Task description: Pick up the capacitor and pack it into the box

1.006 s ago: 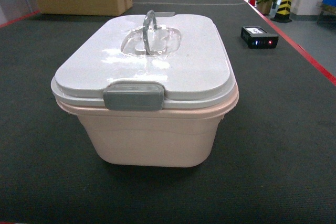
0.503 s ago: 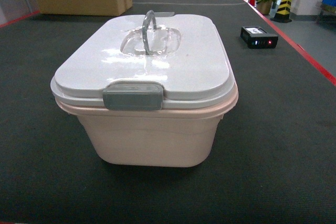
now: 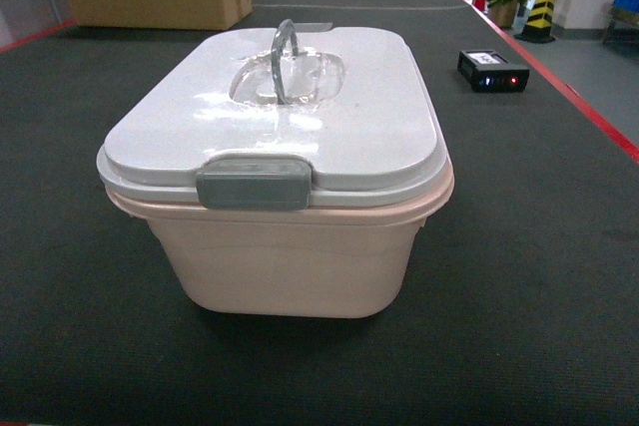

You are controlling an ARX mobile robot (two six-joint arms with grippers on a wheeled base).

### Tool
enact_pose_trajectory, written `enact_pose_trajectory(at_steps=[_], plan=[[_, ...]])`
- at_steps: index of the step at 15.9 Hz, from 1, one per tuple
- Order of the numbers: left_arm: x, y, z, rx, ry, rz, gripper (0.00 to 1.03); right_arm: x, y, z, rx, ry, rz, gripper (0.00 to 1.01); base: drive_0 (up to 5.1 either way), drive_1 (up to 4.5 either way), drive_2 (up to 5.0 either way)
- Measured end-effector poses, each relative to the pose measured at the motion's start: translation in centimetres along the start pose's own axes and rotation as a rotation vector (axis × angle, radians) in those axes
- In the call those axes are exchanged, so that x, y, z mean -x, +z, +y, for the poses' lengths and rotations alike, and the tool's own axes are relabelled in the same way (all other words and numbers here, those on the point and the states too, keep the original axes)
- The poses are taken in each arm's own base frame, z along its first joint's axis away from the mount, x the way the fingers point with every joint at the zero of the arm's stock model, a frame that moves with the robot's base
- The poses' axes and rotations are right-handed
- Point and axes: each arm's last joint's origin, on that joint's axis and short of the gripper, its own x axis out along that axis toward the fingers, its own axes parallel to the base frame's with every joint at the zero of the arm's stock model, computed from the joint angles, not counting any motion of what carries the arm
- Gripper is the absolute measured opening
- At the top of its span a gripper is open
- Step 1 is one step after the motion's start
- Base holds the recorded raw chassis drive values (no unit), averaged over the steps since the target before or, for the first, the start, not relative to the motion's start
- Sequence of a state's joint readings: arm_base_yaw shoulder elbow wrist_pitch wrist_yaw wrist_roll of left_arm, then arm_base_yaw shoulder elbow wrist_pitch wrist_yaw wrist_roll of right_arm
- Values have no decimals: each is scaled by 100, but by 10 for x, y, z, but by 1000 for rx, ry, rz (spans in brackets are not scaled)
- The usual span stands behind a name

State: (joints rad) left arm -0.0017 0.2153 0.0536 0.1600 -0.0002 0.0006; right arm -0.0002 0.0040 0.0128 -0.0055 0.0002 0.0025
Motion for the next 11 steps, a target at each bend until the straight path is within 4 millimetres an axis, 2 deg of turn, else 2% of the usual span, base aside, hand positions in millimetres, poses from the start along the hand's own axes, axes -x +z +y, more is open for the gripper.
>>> enact_pose_trajectory(at_steps=[4, 5, 6, 11], plan=[[5, -4, 0, 0, 0, 13, 2, 0, 0, 0, 0, 0, 0, 98, 0, 0, 0], [11, -16, 0, 0, -2, 45, 2, 0, 0, 0, 0, 0, 0, 98, 0, 0, 0], [13, -9, 0, 0, 0, -24, 2, 0, 0, 0, 0, 1, 0, 98, 0, 0, 0], [13, -13, 0, 1, 0, 2, 3, 0, 0, 0, 0, 0, 0, 98, 0, 0, 0]])
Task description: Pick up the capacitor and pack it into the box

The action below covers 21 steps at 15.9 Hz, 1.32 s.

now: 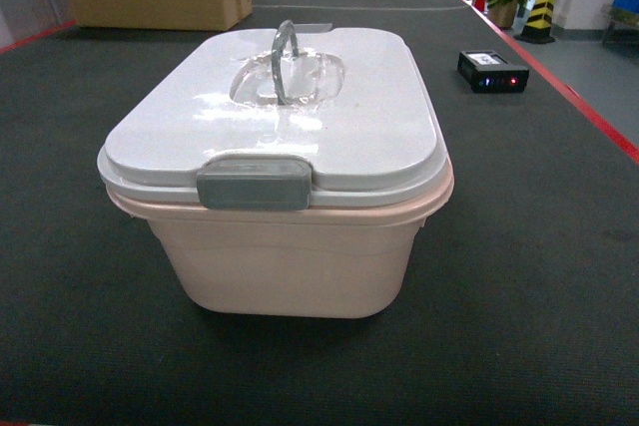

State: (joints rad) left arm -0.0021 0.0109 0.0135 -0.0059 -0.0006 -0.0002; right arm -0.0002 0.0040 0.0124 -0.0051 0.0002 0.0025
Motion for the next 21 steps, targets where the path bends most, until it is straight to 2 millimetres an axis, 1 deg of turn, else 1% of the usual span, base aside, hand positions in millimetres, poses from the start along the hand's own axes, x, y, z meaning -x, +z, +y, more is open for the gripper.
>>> enact_pose_trajectory(at_steps=[3, 6, 10, 11, 21], plan=[[0, 0, 0, 0, 0, -1, 16, 0, 0, 0, 0, 0, 0, 98, 0, 0, 0], [0, 0, 0, 0, 0, -1, 25, 0, 0, 0, 0, 0, 0, 98, 0, 0, 0], [0, 0, 0, 0, 0, -1, 43, 0, 0, 0, 0, 0, 0, 98, 0, 0, 0], [0, 0, 0, -1, 0, -1, 98, 0, 0, 0, 0, 0, 0, 98, 0, 0, 0], [0, 0, 0, -1, 0, -1, 98, 0, 0, 0, 0, 0, 0, 98, 0, 0, 0]])
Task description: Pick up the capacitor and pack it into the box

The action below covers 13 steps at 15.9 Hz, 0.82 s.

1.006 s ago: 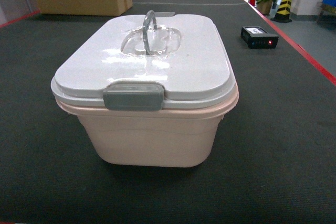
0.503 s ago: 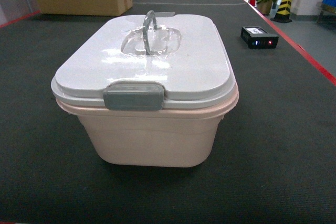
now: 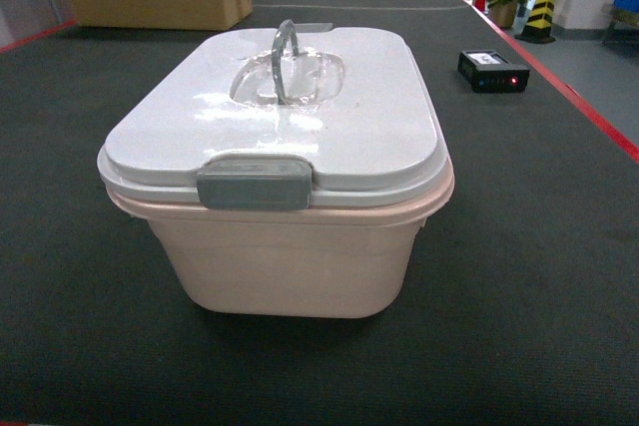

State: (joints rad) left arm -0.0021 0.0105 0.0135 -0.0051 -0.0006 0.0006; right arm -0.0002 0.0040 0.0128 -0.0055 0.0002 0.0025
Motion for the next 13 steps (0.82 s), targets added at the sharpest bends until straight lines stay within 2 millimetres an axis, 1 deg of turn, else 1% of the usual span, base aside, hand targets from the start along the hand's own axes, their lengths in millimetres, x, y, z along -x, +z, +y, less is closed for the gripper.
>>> enact_pose_trajectory(at_steps=[13], plan=[[0, 0, 0, 0, 0, 0, 98, 0, 0, 0, 0, 0, 0, 98, 0, 0, 0]])
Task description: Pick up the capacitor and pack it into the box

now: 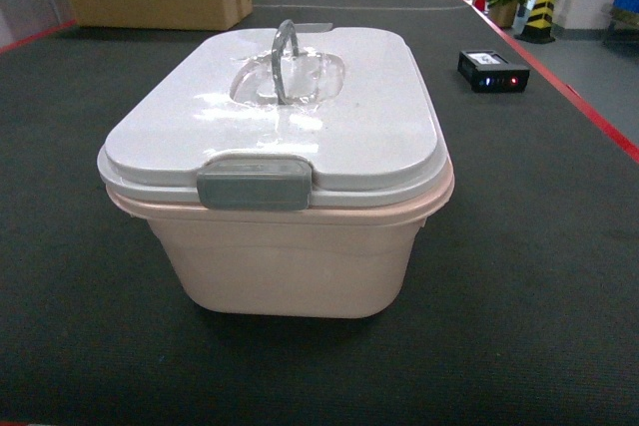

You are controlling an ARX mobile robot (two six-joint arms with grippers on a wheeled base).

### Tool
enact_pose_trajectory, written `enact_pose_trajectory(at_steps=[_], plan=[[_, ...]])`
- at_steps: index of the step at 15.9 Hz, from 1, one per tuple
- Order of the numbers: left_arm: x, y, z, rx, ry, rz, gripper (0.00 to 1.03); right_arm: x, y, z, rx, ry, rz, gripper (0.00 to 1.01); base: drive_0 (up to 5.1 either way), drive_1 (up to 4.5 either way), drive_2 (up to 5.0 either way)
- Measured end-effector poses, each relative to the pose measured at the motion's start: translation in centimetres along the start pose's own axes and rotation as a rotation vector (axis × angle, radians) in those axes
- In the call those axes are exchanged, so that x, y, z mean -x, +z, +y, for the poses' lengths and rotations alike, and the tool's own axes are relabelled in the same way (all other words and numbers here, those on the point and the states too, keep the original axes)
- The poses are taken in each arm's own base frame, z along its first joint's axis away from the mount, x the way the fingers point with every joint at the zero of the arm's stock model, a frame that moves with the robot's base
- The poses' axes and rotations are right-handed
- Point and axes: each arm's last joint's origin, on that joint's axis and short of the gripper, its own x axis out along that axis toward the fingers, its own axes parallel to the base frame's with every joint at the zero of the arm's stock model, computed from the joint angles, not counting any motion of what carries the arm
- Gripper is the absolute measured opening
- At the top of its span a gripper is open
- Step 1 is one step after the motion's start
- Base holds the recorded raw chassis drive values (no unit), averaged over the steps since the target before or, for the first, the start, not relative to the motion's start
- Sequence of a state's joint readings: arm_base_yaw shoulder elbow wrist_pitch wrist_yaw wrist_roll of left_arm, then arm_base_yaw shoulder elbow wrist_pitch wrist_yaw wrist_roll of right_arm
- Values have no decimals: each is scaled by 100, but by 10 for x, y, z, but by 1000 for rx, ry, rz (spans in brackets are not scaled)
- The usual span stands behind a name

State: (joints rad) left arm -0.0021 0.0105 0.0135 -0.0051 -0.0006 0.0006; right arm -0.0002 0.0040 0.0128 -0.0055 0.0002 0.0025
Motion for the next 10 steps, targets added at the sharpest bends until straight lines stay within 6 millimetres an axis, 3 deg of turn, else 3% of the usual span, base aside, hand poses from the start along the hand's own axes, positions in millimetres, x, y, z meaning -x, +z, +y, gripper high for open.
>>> enact_pose_trajectory(at_steps=[10], plan=[[0, 0, 0, 0, 0, 0, 98, 0, 0, 0, 0, 0, 0, 98, 0, 0, 0]])
